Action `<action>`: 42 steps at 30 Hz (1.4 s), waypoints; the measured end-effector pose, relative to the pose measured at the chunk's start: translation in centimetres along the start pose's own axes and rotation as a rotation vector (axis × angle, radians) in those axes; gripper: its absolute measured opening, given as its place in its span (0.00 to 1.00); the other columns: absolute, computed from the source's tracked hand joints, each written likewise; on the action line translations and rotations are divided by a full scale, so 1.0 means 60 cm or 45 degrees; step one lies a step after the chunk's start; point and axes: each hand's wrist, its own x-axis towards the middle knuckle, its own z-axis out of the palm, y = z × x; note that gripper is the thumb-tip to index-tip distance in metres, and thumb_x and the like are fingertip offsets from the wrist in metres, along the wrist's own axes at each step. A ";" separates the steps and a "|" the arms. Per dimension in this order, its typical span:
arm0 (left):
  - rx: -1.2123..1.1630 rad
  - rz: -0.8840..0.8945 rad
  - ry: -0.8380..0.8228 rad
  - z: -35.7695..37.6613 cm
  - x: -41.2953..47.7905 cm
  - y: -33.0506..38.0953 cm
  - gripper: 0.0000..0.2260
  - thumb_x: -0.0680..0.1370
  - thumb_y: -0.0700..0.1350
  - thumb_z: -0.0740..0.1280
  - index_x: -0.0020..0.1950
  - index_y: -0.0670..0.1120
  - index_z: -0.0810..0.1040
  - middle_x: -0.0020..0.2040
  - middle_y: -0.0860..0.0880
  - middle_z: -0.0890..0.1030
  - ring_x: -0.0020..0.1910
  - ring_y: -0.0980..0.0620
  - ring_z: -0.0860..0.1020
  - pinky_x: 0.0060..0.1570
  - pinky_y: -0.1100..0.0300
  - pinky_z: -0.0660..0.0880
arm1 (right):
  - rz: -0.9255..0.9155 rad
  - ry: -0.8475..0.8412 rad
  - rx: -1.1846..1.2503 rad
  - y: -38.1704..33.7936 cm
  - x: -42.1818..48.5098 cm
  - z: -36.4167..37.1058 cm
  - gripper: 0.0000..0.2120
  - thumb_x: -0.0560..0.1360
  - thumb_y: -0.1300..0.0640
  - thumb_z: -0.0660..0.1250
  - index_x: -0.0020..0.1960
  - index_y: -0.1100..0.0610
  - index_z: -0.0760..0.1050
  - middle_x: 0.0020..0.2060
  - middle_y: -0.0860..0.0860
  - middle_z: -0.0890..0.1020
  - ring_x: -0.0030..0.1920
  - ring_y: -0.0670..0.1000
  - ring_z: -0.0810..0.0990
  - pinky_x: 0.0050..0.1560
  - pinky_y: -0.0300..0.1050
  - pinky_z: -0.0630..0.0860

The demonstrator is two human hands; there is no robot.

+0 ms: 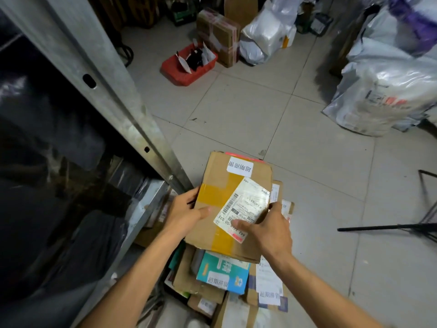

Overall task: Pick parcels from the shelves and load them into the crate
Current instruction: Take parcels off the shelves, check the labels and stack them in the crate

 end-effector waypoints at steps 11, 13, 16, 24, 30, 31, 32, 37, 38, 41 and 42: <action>0.193 0.080 0.071 0.011 -0.026 0.010 0.31 0.72 0.36 0.74 0.73 0.49 0.69 0.61 0.55 0.77 0.64 0.51 0.74 0.66 0.50 0.70 | -0.077 0.021 -0.087 0.014 -0.008 -0.025 0.35 0.61 0.42 0.80 0.56 0.50 0.61 0.51 0.47 0.72 0.50 0.49 0.73 0.43 0.47 0.74; 0.377 0.187 0.114 0.007 -0.040 0.019 0.28 0.73 0.38 0.74 0.71 0.51 0.71 0.53 0.60 0.74 0.59 0.56 0.72 0.59 0.60 0.68 | -0.113 0.010 -0.148 0.013 -0.015 -0.033 0.37 0.62 0.42 0.80 0.61 0.53 0.64 0.55 0.49 0.75 0.52 0.50 0.74 0.42 0.46 0.73; 0.599 0.365 0.134 0.001 -0.070 0.045 0.24 0.73 0.37 0.72 0.68 0.51 0.75 0.53 0.59 0.77 0.52 0.59 0.70 0.44 0.81 0.63 | -0.199 -0.043 -0.279 0.005 -0.032 -0.055 0.39 0.63 0.44 0.79 0.66 0.55 0.65 0.61 0.52 0.76 0.58 0.54 0.76 0.49 0.50 0.77; 1.090 0.427 -0.067 -0.034 -0.215 0.144 0.27 0.74 0.45 0.73 0.72 0.47 0.71 0.67 0.46 0.75 0.68 0.46 0.69 0.65 0.53 0.67 | -0.382 -0.251 -0.641 -0.058 -0.172 -0.177 0.32 0.68 0.52 0.77 0.67 0.57 0.68 0.63 0.55 0.76 0.55 0.53 0.75 0.49 0.43 0.69; 1.327 0.473 -0.149 -0.081 -0.373 0.238 0.27 0.72 0.49 0.75 0.69 0.47 0.74 0.63 0.47 0.79 0.61 0.47 0.76 0.62 0.51 0.74 | -0.476 -0.310 -0.942 -0.144 -0.320 -0.298 0.33 0.71 0.45 0.74 0.69 0.58 0.68 0.64 0.55 0.76 0.60 0.57 0.76 0.53 0.46 0.71; 1.340 0.495 -0.134 -0.090 -0.402 0.255 0.26 0.71 0.49 0.75 0.68 0.47 0.75 0.61 0.47 0.80 0.60 0.47 0.78 0.61 0.51 0.74 | -0.500 -0.295 -1.008 -0.159 -0.342 -0.315 0.34 0.70 0.43 0.74 0.70 0.58 0.68 0.63 0.55 0.77 0.59 0.57 0.76 0.52 0.46 0.72; 1.348 0.521 -0.106 -0.098 -0.432 0.272 0.25 0.71 0.50 0.75 0.67 0.46 0.76 0.60 0.48 0.81 0.58 0.48 0.78 0.60 0.51 0.75 | -0.534 -0.279 -1.067 -0.175 -0.365 -0.330 0.35 0.70 0.42 0.74 0.70 0.58 0.68 0.62 0.55 0.77 0.58 0.57 0.76 0.50 0.46 0.72; 1.336 0.549 0.063 -0.143 -0.577 0.309 0.21 0.71 0.51 0.75 0.61 0.47 0.79 0.57 0.47 0.81 0.55 0.47 0.79 0.57 0.50 0.77 | -0.770 -0.234 -1.239 -0.223 -0.483 -0.367 0.34 0.69 0.41 0.74 0.68 0.58 0.70 0.60 0.56 0.78 0.56 0.58 0.78 0.55 0.51 0.77; 1.320 0.533 0.089 -0.153 -0.607 0.307 0.20 0.70 0.51 0.75 0.60 0.47 0.80 0.56 0.47 0.82 0.54 0.47 0.79 0.56 0.50 0.77 | -0.821 -0.237 -1.264 -0.227 -0.507 -0.367 0.33 0.69 0.42 0.74 0.67 0.58 0.70 0.60 0.56 0.78 0.56 0.58 0.78 0.55 0.52 0.77; 1.247 0.489 0.157 -0.183 -0.699 0.282 0.19 0.70 0.52 0.75 0.59 0.48 0.81 0.55 0.47 0.82 0.53 0.47 0.79 0.57 0.50 0.77 | -0.952 -0.271 -1.326 -0.233 -0.577 -0.361 0.32 0.69 0.43 0.75 0.66 0.58 0.71 0.57 0.56 0.79 0.54 0.58 0.78 0.53 0.51 0.77; 1.213 0.471 0.183 -0.196 -0.731 0.267 0.19 0.71 0.52 0.75 0.59 0.48 0.81 0.56 0.47 0.82 0.53 0.48 0.79 0.57 0.51 0.77 | -0.999 -0.288 -1.354 -0.235 -0.602 -0.355 0.31 0.69 0.43 0.75 0.65 0.59 0.72 0.56 0.56 0.79 0.53 0.58 0.78 0.52 0.50 0.77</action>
